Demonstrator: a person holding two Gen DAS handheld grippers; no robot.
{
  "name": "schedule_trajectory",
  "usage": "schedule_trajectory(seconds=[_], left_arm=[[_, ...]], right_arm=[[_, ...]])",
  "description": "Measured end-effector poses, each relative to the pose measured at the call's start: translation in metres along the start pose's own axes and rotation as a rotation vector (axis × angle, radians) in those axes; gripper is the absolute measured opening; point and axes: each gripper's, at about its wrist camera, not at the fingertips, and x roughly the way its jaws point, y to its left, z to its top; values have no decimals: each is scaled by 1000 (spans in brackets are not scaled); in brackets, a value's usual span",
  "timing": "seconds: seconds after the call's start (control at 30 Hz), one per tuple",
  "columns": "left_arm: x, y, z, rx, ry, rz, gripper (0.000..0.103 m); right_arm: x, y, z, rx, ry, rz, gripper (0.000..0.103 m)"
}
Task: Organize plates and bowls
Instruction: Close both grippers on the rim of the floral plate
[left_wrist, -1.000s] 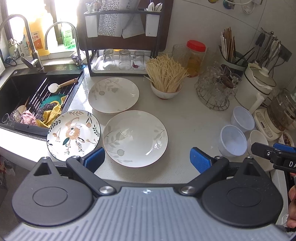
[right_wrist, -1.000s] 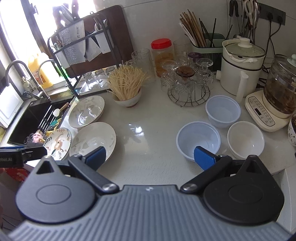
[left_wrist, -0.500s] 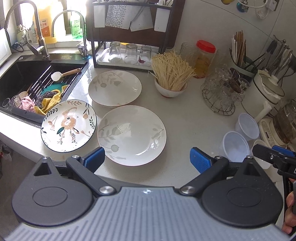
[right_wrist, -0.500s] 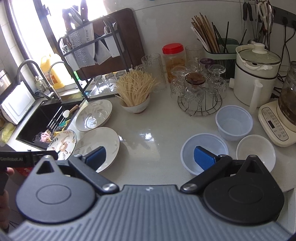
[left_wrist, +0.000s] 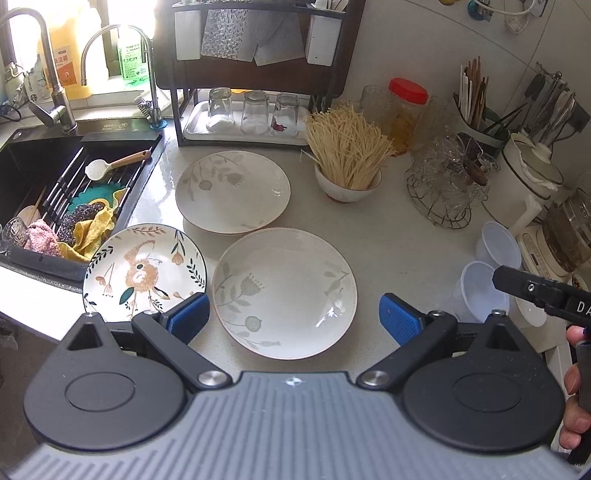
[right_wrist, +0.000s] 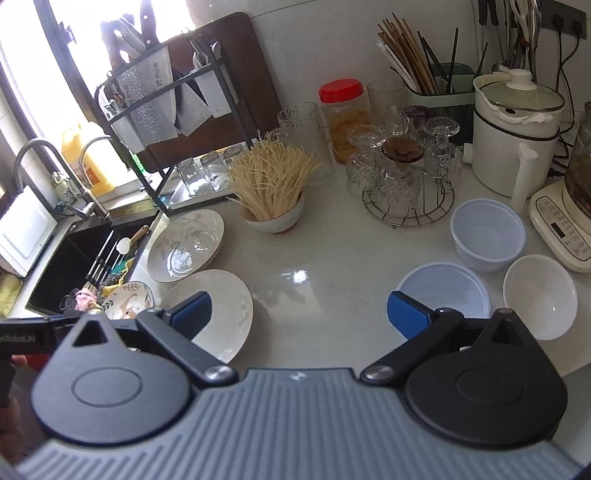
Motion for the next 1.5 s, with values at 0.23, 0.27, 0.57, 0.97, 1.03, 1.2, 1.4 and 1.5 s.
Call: schedule_trajectory(seconds=[0.23, 0.27, 0.57, 0.97, 1.03, 1.2, 1.4, 1.5], left_arm=[[8, 46, 22, -6, 8, -16, 100], [10, 52, 26, 1, 10, -16, 100], [23, 103, 56, 18, 0, -39, 100], [46, 172, 69, 127, 39, -52, 100], [47, 184, 68, 163, 37, -61, 100], [57, 210, 69, 196, 58, -79, 100], [75, 233, 67, 199, 82, -95, 100], [88, 245, 63, 191, 109, -102, 100]], right_arm=[[19, 29, 0, 74, 12, -43, 103], [21, 34, 1, 66, 7, -59, 103], [44, 79, 11, 42, 4, -83, 103], [76, 136, 1, 163, 8, -61, 103], [82, 147, -8, 191, 19, -60, 103], [96, 182, -31, 166, 78, -96, 103], [105, 197, -49, 206, 109, -75, 103], [114, 199, -55, 242, 121, -51, 100]])
